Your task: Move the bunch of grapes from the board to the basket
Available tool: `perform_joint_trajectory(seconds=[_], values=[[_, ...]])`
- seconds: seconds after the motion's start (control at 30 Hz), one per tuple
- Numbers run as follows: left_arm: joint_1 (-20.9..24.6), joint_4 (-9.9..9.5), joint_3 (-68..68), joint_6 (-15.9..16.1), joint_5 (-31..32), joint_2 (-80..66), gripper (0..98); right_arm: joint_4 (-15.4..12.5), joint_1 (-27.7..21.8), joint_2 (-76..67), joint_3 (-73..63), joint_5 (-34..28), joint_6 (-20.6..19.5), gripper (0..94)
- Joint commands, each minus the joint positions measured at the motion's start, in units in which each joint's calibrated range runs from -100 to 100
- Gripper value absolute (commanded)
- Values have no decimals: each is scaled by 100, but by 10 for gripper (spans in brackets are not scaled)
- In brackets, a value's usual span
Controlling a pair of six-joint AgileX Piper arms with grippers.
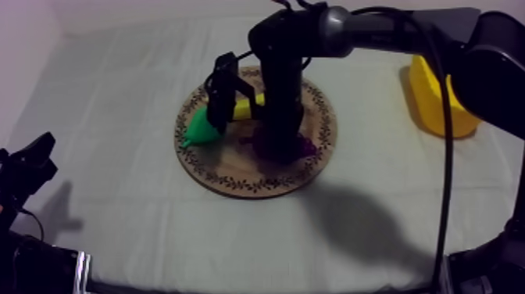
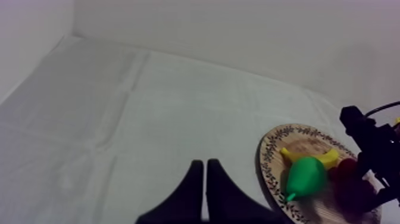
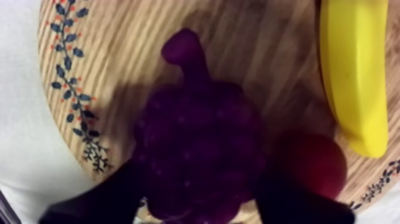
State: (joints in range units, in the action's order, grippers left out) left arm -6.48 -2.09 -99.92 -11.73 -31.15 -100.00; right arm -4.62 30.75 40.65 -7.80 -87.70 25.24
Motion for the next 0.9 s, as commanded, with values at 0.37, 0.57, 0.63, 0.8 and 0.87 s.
perform_joint_trajectory(seconds=[0.37, 0.57, 0.63, 0.8, 0.87], values=[[0, -3, 3, -1, 3, 0, 1, -150, -119, -1107, 369, 8, 83, 359], [0, -3, 3, -1, 3, 0, 1, -243, -332, -1886, 436, 147, -14, 362], [0, -3, 3, -1, 3, 0, 1, -249, -413, -2128, 477, 224, -54, 366], [0, -3, 3, -1, 3, 0, 1, -244, -640, -2673, 691, 547, -162, 368], [0, -3, 3, -1, 3, 0, 1, -239, -747, -2870, 804, 754, -218, 367]])
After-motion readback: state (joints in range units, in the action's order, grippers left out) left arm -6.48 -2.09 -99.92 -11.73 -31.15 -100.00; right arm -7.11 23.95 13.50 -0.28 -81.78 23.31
